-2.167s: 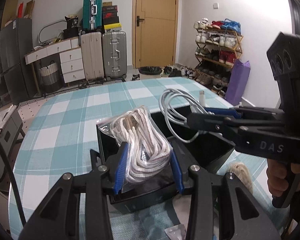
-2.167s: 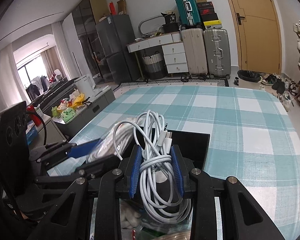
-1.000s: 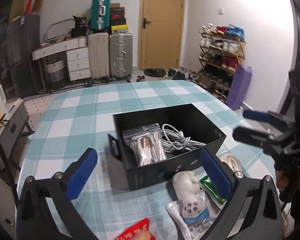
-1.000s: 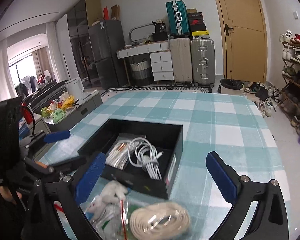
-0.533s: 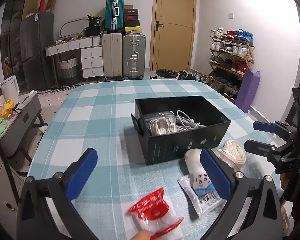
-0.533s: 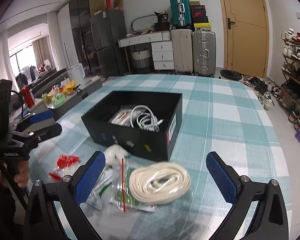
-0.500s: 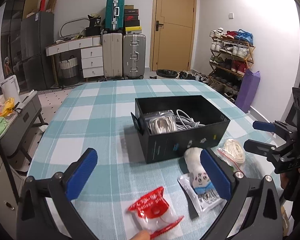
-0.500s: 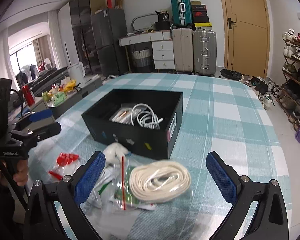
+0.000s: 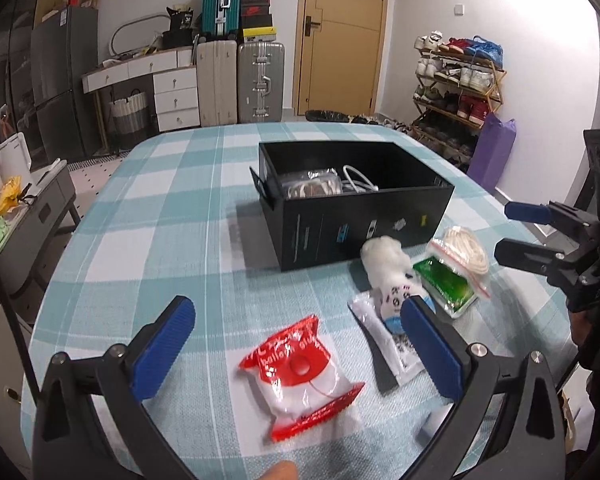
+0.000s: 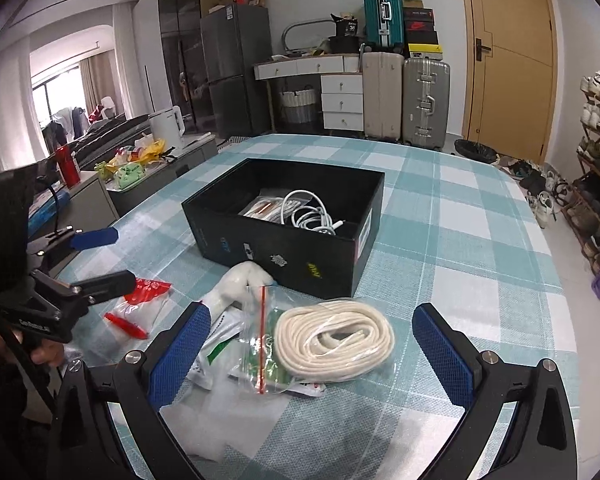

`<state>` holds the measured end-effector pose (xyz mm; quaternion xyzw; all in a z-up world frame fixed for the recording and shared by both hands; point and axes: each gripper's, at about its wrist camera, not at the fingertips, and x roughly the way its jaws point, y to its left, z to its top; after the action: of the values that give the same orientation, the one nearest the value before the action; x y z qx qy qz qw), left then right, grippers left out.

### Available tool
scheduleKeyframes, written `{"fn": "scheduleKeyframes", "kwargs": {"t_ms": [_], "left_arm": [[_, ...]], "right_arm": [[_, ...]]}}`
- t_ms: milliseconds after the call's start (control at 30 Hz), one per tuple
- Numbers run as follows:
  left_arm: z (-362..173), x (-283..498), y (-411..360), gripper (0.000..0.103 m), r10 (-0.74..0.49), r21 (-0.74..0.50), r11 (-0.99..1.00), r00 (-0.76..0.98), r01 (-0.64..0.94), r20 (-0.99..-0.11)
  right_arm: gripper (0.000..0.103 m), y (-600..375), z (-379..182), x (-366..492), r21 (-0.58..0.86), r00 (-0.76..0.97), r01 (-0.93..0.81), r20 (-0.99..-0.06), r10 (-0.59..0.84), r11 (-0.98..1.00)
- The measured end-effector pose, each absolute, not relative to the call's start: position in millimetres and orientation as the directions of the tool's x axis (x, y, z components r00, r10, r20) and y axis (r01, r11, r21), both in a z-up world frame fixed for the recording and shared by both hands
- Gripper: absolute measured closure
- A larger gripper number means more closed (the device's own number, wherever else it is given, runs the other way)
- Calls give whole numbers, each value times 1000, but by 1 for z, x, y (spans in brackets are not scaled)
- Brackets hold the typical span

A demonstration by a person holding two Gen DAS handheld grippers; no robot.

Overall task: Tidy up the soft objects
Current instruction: 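Grasp the red balloon glue packet with the left gripper while the right grasps the bagged cream rope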

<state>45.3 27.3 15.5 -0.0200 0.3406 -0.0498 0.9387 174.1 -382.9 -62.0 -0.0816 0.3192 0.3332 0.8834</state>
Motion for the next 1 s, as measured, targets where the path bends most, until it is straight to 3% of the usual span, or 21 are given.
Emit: {"fn": "scheduleKeyframes", "kwargs": {"t_ms": [367,1000], "left_arm": [[2,51,30,0,-47,-29,999,712,37,-700],[-17,61,32,0,-81,-74,997,615,38,-784]], "right_arm": [[1,-381,-78,181,70,549,-634,-661,512,771],[1,-380,-105,209,190,462,-561,-736,495,806]]}}
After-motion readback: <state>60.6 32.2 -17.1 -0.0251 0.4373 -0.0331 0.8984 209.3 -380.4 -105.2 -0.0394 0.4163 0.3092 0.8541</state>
